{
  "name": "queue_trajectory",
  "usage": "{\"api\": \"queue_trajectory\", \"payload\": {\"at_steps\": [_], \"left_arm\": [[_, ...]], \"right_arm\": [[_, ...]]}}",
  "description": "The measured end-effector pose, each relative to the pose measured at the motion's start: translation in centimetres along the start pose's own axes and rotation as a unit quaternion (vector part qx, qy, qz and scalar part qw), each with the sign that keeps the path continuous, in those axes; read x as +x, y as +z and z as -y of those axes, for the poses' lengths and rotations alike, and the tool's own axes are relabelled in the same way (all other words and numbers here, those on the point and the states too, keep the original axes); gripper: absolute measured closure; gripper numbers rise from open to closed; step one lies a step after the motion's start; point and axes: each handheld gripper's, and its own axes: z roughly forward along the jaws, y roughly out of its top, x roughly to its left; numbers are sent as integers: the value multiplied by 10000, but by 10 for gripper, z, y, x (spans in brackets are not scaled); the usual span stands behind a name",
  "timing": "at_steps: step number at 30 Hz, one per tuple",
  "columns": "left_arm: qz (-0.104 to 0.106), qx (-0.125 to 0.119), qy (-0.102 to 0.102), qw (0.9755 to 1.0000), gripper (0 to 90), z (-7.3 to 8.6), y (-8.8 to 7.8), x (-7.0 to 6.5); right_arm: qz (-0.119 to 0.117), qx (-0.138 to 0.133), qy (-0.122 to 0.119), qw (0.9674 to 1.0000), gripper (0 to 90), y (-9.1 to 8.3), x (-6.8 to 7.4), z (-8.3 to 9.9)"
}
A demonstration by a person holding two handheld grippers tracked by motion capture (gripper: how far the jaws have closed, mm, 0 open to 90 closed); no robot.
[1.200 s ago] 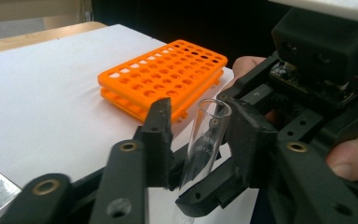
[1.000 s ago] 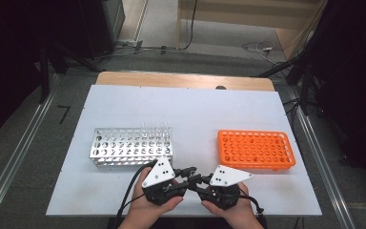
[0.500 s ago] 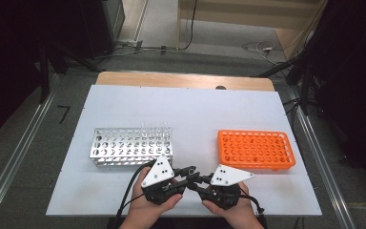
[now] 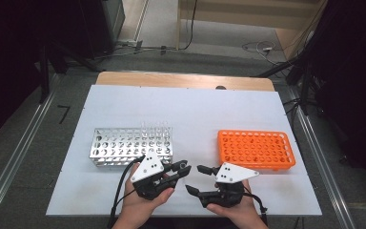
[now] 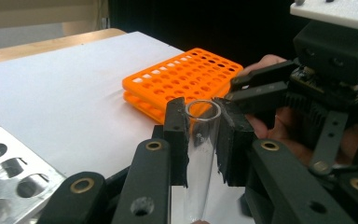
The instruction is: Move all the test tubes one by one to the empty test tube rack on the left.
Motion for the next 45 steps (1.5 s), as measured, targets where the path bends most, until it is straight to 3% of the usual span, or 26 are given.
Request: {"api": "queue_trajectory", "payload": {"at_steps": [5,8,22,31,45], "left_arm": [[-113,-50,-28,9999,755,-3,-7,7],[-183,-75,-57,9998,755,-5,-11,12],[-551,-197,-67,9983,755,-15,-34,38],[-858,-293,-138,9958,755,-21,-49,57],[-1315,-296,-85,9908,755,-36,-61,86]], "right_arm": [[202,-6,124,9997,67,-9,-11,3],[110,-35,233,9997,0,-15,-18,5],[427,-51,377,9984,0,-40,-43,12],[655,-79,491,9966,0,-56,-60,20],[834,-139,657,9942,0,-69,-82,30]]}}
